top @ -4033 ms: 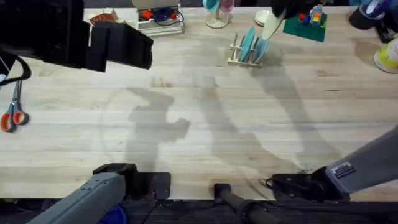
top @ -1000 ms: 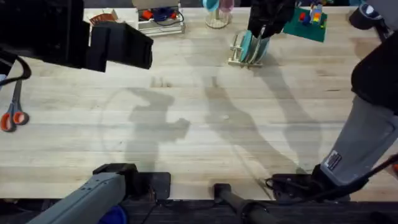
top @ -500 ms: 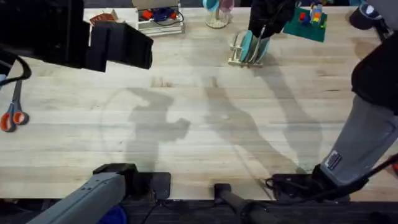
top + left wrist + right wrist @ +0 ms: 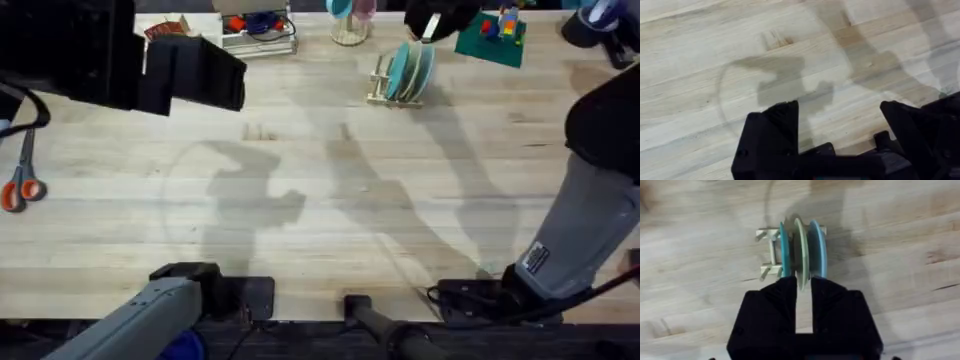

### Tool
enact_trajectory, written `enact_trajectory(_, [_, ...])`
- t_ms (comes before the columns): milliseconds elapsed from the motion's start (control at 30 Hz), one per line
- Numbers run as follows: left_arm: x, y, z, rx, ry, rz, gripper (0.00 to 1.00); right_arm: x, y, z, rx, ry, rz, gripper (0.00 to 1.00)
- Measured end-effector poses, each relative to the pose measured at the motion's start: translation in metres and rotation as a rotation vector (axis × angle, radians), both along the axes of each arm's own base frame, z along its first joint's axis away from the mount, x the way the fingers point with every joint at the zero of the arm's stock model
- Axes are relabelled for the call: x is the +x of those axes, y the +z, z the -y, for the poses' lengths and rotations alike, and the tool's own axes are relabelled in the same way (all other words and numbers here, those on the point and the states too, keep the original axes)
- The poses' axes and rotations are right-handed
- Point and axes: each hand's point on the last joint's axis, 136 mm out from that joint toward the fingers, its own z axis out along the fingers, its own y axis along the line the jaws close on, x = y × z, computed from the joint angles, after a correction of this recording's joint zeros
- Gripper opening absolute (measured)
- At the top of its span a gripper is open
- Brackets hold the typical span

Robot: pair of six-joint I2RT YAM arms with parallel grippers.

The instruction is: Pick up the plates from the table one by one and place each into a slot on the dish rack.

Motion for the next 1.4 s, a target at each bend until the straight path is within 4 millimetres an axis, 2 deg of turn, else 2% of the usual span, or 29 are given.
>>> enact_trajectory(167, [0.0, 0.0, 0.0, 0.0, 0.0, -0.001, 0.995, 0.003, 0.014, -0.001, 0.008, 0.007, 0.032, 0.116])
enact_trajectory(433, [-0.001, 0.0, 0.0, 0.0, 0.0, -0.004, 0.995, -0.007, 0.011, 0.002, -0.007, 0.012, -0.011, 0.115])
enact_trajectory(500, [-0.001, 0.0, 0.0, 0.0, 0.0, -0.004, 0.995, -0.01, 0.01, 0.003, -0.012, 0.013, -0.026, 0.214])
enact_trajectory(533, [-0.001, 0.0, 0.0, 0.0, 0.0, -0.004, 0.994, -0.012, 0.009, 0.004, -0.014, 0.013, -0.035, 0.311])
enact_trajectory(667, [0.0, 0.0, 0.0, 0.0, 0.0, 0.001, 0.995, -0.02, 0.007, 0.006, -0.03, 0.032, -0.069, 0.89])
enact_trajectory(700, [0.001, 0.0, 0.0, 0.0, 0.0, 0.002, 0.995, -0.022, 0.007, 0.007, -0.036, 0.042, -0.079, 0.962])
enact_trajectory(733, [0.001, 0.0, 0.0, 0.0, 0.0, 0.004, 0.995, -0.024, 0.007, 0.007, -0.039, 0.047, -0.088, 0.983])
enact_trajectory(1033, [0.0, 0.0, 0.0, 0.0, 0.0, -0.001, 0.995, -0.052, 0.022, 0.016, -0.079, 0.113, -0.178, 0.992])
enact_trajectory(1200, [0.0, 0.0, 0.0, 0.0, 0.0, -0.001, 0.995, -0.048, 0.032, 0.015, -0.078, 0.146, -0.144, 0.992])
enact_trajectory(1400, [0.0, 0.0, 0.0, 0.0, 0.0, -0.001, 0.994, -0.048, 0.033, 0.013, -0.087, 0.179, -0.146, 0.992])
